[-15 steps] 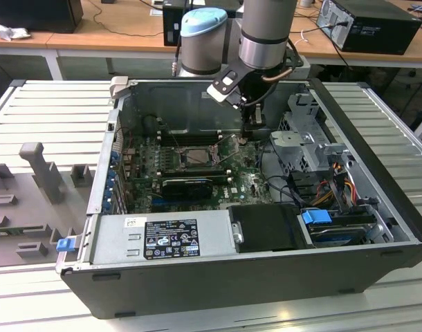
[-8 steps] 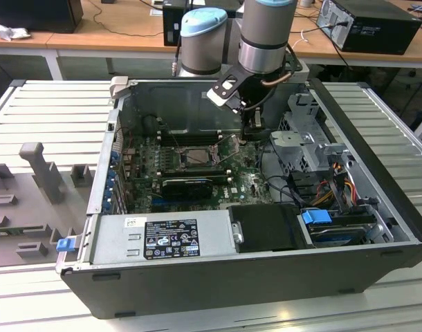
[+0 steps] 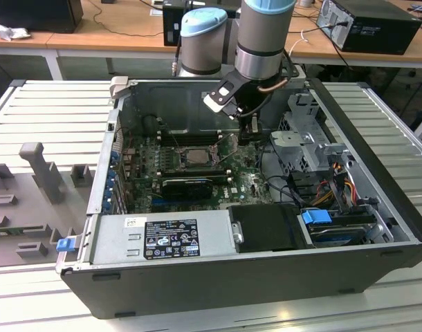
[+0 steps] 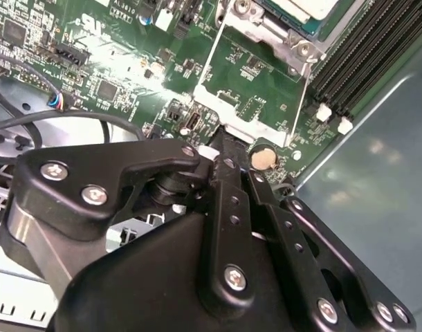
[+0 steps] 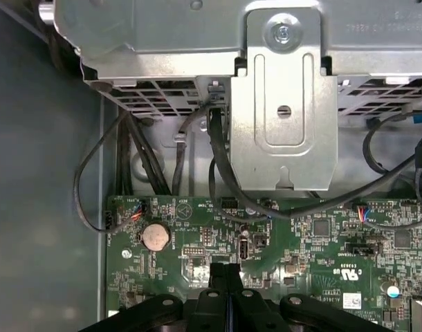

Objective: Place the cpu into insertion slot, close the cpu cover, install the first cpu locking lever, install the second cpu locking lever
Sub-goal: 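Close the cpu cover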

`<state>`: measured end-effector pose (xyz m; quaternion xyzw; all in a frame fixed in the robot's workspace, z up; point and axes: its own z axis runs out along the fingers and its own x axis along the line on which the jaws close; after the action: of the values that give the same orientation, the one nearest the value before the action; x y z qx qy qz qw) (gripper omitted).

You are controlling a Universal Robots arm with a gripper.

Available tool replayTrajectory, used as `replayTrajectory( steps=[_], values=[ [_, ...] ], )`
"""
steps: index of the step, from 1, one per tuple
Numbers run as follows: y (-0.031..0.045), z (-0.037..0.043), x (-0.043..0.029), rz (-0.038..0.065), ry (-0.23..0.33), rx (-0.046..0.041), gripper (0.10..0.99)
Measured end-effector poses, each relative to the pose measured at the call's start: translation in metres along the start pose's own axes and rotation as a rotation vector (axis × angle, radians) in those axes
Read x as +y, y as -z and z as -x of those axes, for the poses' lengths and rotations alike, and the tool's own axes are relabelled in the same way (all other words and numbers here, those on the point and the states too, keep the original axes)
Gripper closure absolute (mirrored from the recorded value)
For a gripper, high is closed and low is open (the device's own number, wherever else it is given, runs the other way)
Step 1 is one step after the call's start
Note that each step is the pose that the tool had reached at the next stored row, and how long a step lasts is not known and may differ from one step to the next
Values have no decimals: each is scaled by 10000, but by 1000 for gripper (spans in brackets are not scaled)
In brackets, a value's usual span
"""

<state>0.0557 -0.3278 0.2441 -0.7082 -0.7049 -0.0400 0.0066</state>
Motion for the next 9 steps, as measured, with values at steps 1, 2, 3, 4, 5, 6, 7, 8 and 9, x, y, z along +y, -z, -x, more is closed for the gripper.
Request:
replayTrajectory(
  steps=[1, 2, 3, 4, 5, 6, 7, 8, 9],
  values=[
    [0, 0, -11, 0, 0, 0, 980],
    [1, 0, -25, 0, 0, 0, 980],
    [2, 0, -35, 0, 0, 0, 980],
    [2, 0, -39, 0, 0, 0, 980],
    [2, 0, -51, 1, 0, 0, 980],
    [2, 0, -56, 1, 0, 0, 980],
    [3, 0, -59, 1, 0, 0, 980],
    [3, 0, -64, 1, 0, -1, 980],
    [3, 0, -65, 0, 2, 0, 980]
  ],
)
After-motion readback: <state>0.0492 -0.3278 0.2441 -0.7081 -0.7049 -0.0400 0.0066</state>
